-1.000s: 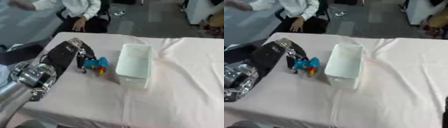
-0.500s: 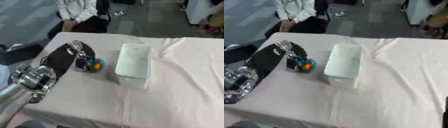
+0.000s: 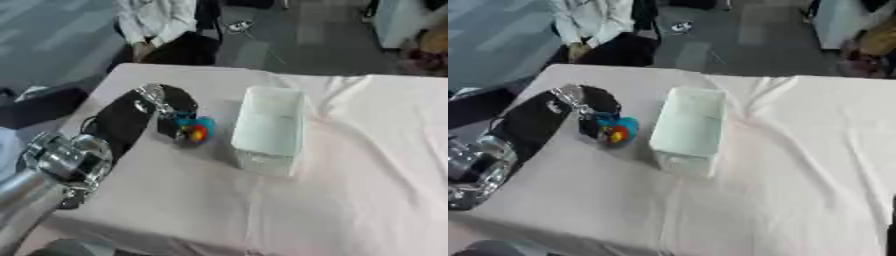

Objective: Pick up objects on the table and place them in the box.

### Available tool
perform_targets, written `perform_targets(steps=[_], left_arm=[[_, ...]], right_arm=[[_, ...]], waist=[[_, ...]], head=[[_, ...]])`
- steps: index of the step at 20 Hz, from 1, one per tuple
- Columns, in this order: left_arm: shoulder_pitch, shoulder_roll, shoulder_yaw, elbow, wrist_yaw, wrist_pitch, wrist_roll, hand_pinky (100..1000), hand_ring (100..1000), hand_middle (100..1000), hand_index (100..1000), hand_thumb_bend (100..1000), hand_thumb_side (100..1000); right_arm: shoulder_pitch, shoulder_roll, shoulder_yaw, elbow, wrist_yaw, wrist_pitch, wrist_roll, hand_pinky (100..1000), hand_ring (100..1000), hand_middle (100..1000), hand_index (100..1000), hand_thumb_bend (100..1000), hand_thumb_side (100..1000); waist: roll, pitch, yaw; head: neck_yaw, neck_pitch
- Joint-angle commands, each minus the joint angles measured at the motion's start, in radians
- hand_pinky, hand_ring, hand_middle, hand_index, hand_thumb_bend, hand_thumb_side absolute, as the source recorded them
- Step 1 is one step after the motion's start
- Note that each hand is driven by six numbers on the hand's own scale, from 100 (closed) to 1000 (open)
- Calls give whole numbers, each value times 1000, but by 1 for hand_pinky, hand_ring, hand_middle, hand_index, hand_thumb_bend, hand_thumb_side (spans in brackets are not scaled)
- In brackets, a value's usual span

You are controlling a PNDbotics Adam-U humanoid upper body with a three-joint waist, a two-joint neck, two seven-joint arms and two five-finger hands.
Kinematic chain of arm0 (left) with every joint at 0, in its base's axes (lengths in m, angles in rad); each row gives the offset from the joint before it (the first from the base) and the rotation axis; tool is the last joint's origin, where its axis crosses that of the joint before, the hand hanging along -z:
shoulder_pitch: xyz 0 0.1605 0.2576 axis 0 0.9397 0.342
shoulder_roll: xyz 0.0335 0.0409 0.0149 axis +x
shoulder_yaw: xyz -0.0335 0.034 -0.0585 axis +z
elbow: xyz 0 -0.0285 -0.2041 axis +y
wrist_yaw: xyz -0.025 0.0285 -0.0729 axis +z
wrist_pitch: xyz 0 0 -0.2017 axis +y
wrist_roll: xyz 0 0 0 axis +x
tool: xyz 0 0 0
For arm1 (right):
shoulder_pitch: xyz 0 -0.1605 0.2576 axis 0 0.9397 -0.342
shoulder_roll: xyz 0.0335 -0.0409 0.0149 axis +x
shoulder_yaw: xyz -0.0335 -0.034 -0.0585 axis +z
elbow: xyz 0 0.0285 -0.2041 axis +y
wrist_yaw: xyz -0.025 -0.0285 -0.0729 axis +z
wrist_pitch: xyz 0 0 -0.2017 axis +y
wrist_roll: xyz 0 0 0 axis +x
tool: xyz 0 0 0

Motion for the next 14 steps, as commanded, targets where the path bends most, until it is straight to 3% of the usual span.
perform_targets(steps=[1, 8, 14], left_arm=[[-25, 55, -7, -69, 65, 0, 29, 100, 100, 100, 259, 100, 567], [-56, 68, -34, -220, 307, -23, 24, 100, 100, 100, 245, 100, 625], [-82, 48, -120, -344, 340, -100, 169, 100, 100, 100, 257, 100, 604]], right_arm=[[-16, -4, -5, -12, 3, 0, 0, 314, 376, 461, 617, 100, 1000], [-15, -5, -3, -12, 1, 0, 1, 314, 376, 461, 617, 100, 1000], [-17, -1, -1, -12, -1, 0, 3, 315, 377, 461, 617, 100, 1000]], waist=[[-1, -10, 1], [-1, -11, 0], [1, -11, -7]], head=[[13, -1], [24, -1], [32, -1]])
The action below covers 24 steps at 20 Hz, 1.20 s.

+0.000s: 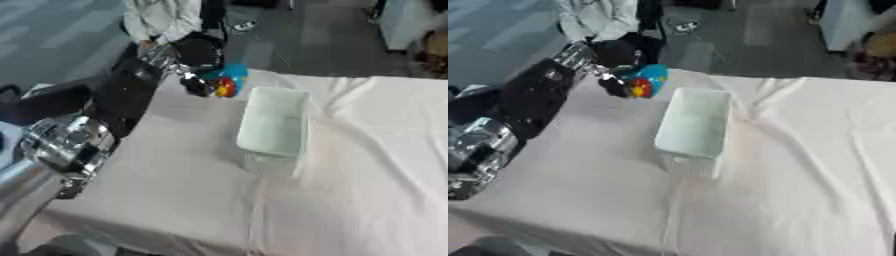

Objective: Pick up objects on the table and place them in the box.

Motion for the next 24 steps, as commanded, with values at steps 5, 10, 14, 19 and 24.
perform_targets(steps=[5, 10, 14, 19, 24], left_arm=[[-45, -12, -65, -88, -59, -129, 242, 100, 100, 100, 259, 100, 600], [-38, -39, -122, -97, -181, -141, 424, 100, 100, 100, 263, 100, 591], [-24, -57, -142, -84, -276, -141, 578, 100, 100, 100, 266, 100, 593], [-13, -79, -149, -76, -332, -141, 609, 100, 100, 100, 277, 100, 576], [-5, -83, -183, -47, -453, -141, 610, 100, 134, 100, 315, 100, 548]], right_arm=[[-21, 4, 0, -12, -2, 0, 4, 317, 379, 461, 618, 100, 1000], [-25, 8, 2, -12, -4, 0, 6, 318, 381, 461, 618, 100, 1000], [-29, 13, 4, -12, -6, 0, 7, 319, 382, 461, 619, 100, 1000], [-32, 17, 5, -12, -7, -1, 7, 319, 383, 461, 619, 100, 1000], [-34, 18, 5, -12, -7, -1, 8, 320, 383, 461, 619, 100, 1000]], waist=[[2, -9, -9], [3, -5, -17], [2, -2, -24], [2, 1, -29], [2, 3, -31]], head=[[17, -1], [24, -1], [35, -1], [43, -1], [45, -1]])
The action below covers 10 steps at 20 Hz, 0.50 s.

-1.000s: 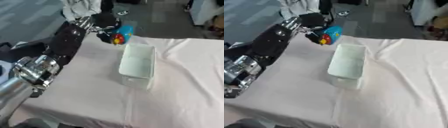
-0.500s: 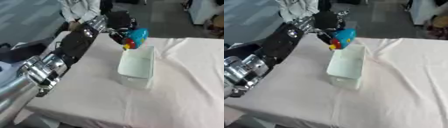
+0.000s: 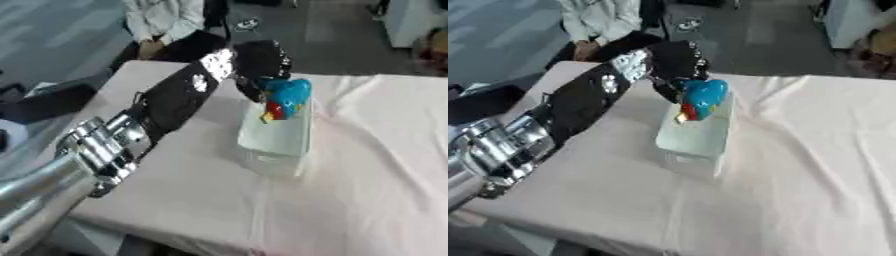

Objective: Pick up objects on the table and place them in the box.

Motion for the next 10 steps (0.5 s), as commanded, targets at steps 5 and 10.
perform_targets(steps=[5, 10], left_arm=[[-10, 11, -19, 70, -227, -272, 283, 457, 608, 514, 670, 100, 755], [-14, 1, 24, 120, -368, -272, 283, 1000, 1000, 838, 952, 514, 984]], right_arm=[[-24, 1, 1, -12, -1, 1, 1, 319, 382, 461, 619, 100, 1000], [-23, 1, 0, -12, 0, 0, 0, 319, 382, 461, 619, 100, 1000]], waist=[[-3, -7, 0], [-4, -8, 2]], head=[[9, -1], [7, -1]])
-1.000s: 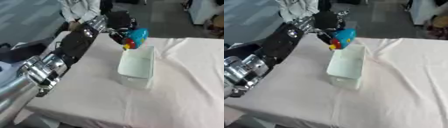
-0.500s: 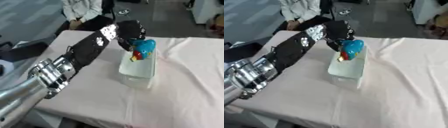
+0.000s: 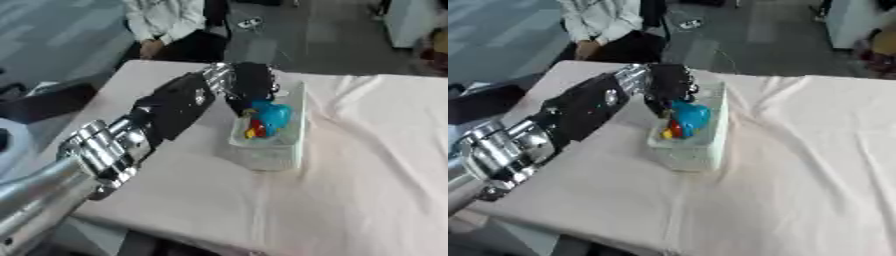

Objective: Pick up objects on the table and place them in the box.

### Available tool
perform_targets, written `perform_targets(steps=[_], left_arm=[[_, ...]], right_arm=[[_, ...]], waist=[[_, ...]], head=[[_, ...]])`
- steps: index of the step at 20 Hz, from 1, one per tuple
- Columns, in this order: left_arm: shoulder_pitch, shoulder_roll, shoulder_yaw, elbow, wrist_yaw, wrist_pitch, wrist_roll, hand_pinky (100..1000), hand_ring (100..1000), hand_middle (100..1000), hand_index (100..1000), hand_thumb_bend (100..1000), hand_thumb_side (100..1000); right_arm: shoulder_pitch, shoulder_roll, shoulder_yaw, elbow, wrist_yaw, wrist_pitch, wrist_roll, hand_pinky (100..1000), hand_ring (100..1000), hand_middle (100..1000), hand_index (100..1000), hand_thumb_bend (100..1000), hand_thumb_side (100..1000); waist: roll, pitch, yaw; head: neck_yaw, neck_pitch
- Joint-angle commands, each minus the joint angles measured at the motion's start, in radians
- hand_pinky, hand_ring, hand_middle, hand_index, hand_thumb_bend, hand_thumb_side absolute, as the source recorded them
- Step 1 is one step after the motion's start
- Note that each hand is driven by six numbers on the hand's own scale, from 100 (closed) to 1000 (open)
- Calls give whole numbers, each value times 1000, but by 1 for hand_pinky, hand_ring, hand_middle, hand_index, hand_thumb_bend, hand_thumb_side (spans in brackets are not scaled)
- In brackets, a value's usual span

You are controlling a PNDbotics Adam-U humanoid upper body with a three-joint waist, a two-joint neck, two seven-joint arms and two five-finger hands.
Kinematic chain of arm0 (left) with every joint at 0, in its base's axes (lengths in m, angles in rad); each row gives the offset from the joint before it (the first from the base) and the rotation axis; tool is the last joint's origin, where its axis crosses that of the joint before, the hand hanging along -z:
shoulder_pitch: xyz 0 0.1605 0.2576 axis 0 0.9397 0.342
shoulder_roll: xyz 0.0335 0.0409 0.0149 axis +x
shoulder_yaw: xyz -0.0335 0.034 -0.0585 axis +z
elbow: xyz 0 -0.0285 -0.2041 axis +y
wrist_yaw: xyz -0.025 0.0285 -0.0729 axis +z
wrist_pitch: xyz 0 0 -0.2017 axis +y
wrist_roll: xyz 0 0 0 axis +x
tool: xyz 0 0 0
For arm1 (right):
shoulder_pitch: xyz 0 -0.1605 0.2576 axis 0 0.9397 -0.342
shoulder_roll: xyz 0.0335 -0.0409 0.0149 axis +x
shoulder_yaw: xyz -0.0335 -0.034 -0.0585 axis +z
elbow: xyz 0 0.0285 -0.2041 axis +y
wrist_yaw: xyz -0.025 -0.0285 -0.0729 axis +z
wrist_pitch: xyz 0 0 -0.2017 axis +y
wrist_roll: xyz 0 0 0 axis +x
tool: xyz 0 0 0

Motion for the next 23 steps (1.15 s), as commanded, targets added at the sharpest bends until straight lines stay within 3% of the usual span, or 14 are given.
perform_targets(steps=[1, 4, 7, 15, 17, 18, 23], left_arm=[[-25, 11, 37, 9, -53, -273, 282, 1000, 1000, 862, 973, 588, 1000], [-32, 14, 63, -8, -21, -273, 282, 1000, 1000, 957, 1000, 677, 1000], [-36, 25, 86, -29, 48, -273, 282, 1000, 1000, 980, 1000, 700, 1000], [-21, 74, 145, -117, 420, -273, 280, 1000, 1000, 1000, 1000, 701, 1000], [6, 81, 159, -140, 572, -273, 257, 1000, 1000, 1000, 1000, 652, 1000], [25, 85, 167, -159, 664, -273, 233, 1000, 1000, 1000, 1000, 532, 1000], [173, 123, 193, -355, 1275, -273, -16, 1000, 996, 1000, 1000, 441, 1000]], right_arm=[[-23, -2, -1, -12, 0, 0, 0, 319, 382, 461, 619, 100, 1000], [-23, -2, -1, -12, 1, 0, -1, 319, 382, 461, 619, 100, 1000], [-23, -2, -1, -12, 2, -1, -2, 320, 383, 461, 619, 100, 1000], [-20, -5, -2, -12, 4, -2, -4, 320, 383, 461, 619, 100, 1000], [-20, -5, -3, -12, 5, -2, -5, 320, 384, 461, 620, 100, 1000], [-20, -6, -4, -12, 6, -3, -6, 320, 383, 461, 619, 100, 1000], [-18, -14, -8, -12, 12, -2, -8, 316, 378, 461, 618, 100, 1000]], waist=[[-4, -9, 2], [-4, -9, 3], [-4, -10, 3], [-4, -13, 8], [-4, -13, 10], [-4, -13, 12], [-7, -11, 23]], head=[[3, -1], [1, -1], [2, -1], [3, -1], [7, -1], [7, -1], [-5, -1]])
